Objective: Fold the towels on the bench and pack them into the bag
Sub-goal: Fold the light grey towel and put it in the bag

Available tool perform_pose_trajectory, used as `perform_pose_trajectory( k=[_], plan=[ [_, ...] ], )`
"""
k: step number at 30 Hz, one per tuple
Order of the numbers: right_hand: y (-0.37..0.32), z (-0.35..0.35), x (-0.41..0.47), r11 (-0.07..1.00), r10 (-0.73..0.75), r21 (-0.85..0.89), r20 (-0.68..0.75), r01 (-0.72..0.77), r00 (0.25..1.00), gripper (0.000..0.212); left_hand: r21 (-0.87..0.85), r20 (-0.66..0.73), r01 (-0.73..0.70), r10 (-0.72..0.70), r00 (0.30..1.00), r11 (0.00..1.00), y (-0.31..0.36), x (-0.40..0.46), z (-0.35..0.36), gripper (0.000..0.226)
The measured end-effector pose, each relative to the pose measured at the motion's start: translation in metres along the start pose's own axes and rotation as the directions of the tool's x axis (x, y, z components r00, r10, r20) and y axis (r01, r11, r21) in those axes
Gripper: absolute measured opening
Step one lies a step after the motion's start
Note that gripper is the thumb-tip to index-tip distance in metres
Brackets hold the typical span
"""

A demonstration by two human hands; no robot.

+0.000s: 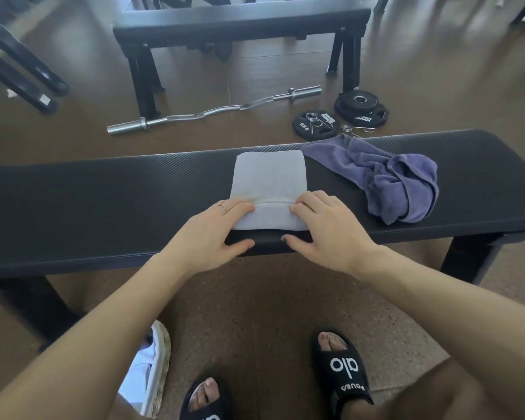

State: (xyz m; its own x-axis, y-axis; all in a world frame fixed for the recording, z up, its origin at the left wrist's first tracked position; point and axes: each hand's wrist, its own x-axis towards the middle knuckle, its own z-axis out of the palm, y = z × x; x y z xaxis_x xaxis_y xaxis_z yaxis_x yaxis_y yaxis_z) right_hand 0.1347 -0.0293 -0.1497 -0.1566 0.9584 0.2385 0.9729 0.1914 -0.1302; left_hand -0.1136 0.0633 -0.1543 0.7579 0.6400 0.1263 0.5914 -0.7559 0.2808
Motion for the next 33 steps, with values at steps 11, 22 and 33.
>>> perform_pose_trajectory(
  k=[11,22,33],
  plan=[
    [0.014,-0.007,0.020,0.822,0.249,0.490,0.149,-0.291,0.957,0.014,-0.097,-0.004,0.069,-0.070,0.998,0.993,-0.004,0.008,-0.007,0.038],
    [-0.001,0.019,0.048,0.815,0.424,0.446,-0.027,-0.369,0.905,0.028,-0.363,-0.074,0.216,-0.260,0.963,0.906,-0.003,0.032,0.002,0.027],
    [0.002,0.015,0.070,0.800,0.485,0.434,-0.063,-0.414,0.872,0.010,0.033,-0.241,-0.035,0.042,0.970,0.999,0.010,0.032,-0.001,0.024]
  ],
)
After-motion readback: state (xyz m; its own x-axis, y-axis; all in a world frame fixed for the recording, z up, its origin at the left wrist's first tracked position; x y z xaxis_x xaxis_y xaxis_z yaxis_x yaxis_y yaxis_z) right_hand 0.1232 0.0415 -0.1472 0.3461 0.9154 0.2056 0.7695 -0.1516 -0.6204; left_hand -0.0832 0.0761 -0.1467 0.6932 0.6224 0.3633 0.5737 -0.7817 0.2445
